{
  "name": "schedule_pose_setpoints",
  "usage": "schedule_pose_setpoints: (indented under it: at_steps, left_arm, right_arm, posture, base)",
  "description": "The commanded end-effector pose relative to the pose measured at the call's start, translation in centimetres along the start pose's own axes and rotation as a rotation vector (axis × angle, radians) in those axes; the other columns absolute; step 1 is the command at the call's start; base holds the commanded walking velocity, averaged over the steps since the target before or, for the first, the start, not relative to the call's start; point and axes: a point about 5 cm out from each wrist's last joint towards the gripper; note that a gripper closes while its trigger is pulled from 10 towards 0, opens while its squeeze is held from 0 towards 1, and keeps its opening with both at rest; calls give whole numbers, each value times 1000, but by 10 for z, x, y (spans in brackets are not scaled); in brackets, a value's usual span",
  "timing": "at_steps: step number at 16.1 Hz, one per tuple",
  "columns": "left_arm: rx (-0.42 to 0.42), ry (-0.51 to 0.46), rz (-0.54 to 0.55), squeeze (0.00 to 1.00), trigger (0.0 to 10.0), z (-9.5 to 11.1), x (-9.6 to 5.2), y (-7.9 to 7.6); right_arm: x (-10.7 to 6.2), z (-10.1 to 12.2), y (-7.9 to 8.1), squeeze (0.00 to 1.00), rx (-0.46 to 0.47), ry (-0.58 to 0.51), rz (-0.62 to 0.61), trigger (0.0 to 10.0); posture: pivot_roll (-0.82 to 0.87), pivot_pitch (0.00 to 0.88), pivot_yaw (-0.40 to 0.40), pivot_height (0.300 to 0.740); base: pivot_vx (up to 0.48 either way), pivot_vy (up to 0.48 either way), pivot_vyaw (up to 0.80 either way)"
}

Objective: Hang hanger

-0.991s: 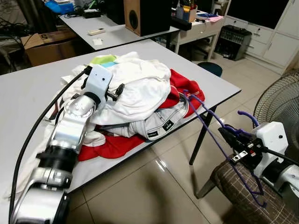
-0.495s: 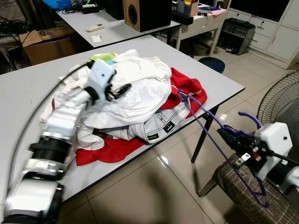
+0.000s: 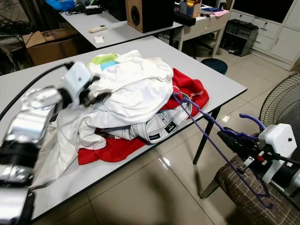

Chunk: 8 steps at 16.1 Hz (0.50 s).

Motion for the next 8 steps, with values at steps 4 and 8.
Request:
schedule_pose_setpoints:
  at_steps: [4, 8]
  left_arm:
    - [97, 107, -8, 0, 10000, -11, -11, 5]
    - [97, 102, 70, 0, 10000, -17, -12, 11]
  right_arm:
    - [4, 3, 3, 0, -4, -6, 41, 10000]
    - [4, 2, 4, 0, 0, -6, 51, 10000]
  posture:
    - [-44, 0, 30, 740]
    - [-43, 0, 32, 740]
  base:
    - [0, 0, 0]
    - [0, 0, 0]
Point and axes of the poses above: a point about 5 cm out from each wrist's last joint towards the gripper, its own x axis pointing out of the wrist towards the gripper, its own z axis along the axis of the wrist's last joint, y = z × x, and after that the axes turned 2 degrees about -x, right-handed
